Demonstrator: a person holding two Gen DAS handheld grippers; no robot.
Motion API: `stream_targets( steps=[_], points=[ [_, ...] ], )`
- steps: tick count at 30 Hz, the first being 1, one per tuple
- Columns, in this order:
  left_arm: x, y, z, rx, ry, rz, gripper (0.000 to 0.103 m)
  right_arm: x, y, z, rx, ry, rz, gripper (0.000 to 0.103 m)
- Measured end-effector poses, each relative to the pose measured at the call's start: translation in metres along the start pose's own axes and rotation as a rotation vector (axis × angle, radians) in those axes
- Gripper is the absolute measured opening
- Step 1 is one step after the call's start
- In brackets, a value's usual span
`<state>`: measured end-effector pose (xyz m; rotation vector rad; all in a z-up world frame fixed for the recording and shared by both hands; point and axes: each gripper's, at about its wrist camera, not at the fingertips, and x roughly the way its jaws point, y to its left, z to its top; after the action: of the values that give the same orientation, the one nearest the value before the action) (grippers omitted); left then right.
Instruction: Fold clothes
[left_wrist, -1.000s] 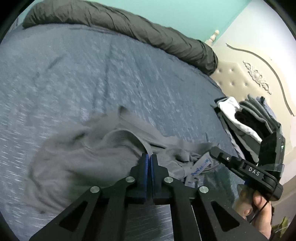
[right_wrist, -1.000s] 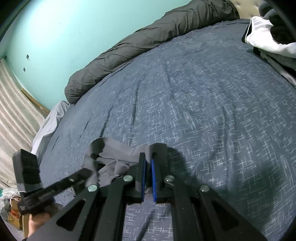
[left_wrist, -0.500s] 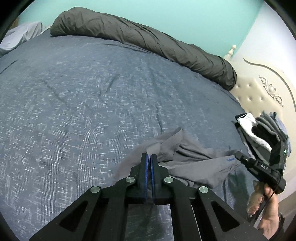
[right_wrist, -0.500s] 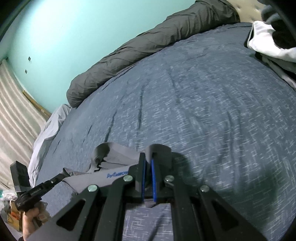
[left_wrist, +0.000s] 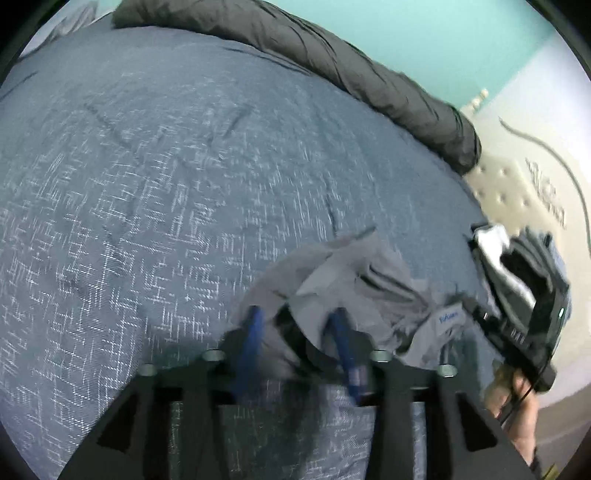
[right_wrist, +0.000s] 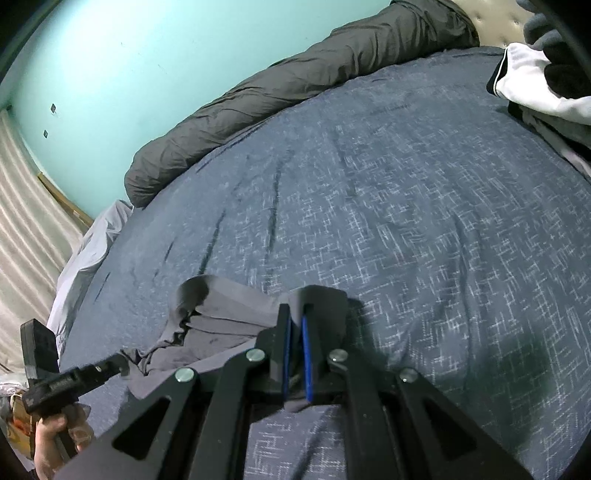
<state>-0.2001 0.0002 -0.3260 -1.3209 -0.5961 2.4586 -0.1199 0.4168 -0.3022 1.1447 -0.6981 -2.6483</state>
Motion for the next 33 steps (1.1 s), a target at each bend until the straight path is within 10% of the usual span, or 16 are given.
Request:
stream_targets(
  steps=[12,15,18,33],
  points=[
    [0.029,0.002,0.007,-0.062,0.061,-0.059,0.044,-0.005,-0.008,-0.005,0.011,0.015,0.021,0.005],
    [0.035,-0.016,0.005,0.019,0.085,-0.045,0.013,-0.006,-0.013,-0.004,0.02,0.015,0.019,0.005],
    [0.038,-0.029,0.001,0.076,0.086,-0.032,0.005,-0.007,-0.016,-0.003,0.028,0.014,0.02,0.005],
    [-0.007,-0.026,0.014,0.139,-0.087,0.053,0.005,-0.008,0.005,-0.001,-0.023,0.008,0.054,0.005]
  ],
)
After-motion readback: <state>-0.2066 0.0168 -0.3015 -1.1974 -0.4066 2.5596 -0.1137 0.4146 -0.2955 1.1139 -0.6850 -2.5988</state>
